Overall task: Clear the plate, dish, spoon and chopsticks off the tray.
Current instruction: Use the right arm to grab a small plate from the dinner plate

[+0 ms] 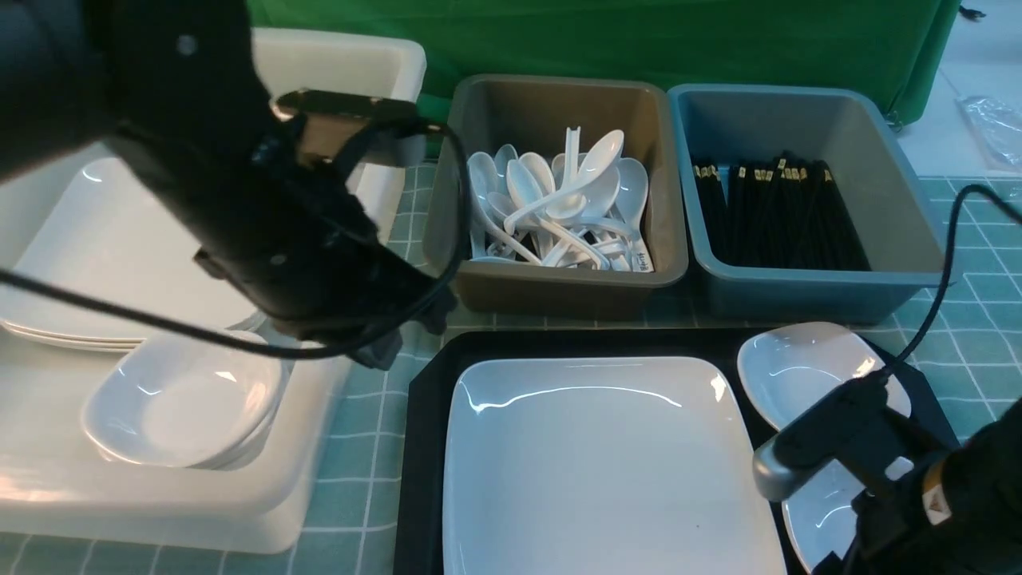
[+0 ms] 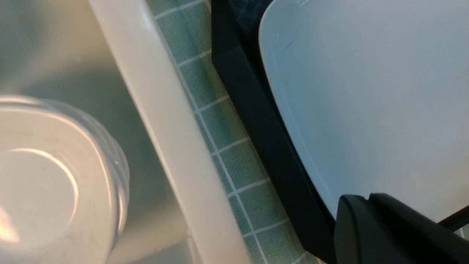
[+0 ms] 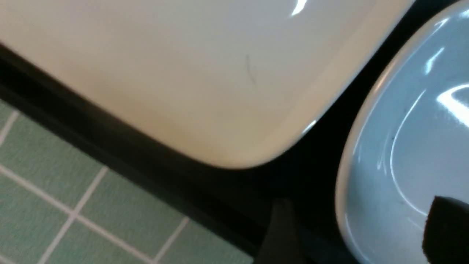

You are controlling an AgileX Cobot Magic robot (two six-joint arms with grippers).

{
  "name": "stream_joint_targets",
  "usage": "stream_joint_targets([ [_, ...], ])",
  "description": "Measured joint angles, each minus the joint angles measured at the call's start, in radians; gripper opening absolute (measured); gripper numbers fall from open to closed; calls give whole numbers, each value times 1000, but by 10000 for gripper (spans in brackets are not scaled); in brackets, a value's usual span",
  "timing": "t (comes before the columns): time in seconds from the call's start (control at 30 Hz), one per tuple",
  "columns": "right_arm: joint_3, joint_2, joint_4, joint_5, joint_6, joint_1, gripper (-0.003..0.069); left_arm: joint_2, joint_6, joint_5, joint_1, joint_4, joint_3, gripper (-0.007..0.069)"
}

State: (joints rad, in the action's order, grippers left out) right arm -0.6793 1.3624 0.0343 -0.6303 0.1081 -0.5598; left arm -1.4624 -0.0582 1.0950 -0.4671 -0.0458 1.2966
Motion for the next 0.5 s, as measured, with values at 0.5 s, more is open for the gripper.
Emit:
stream_joint_targets([
  [0.5, -11, 139, 72, 43, -63, -4, 236, 127, -24, 3, 254, -35, -77, 10],
])
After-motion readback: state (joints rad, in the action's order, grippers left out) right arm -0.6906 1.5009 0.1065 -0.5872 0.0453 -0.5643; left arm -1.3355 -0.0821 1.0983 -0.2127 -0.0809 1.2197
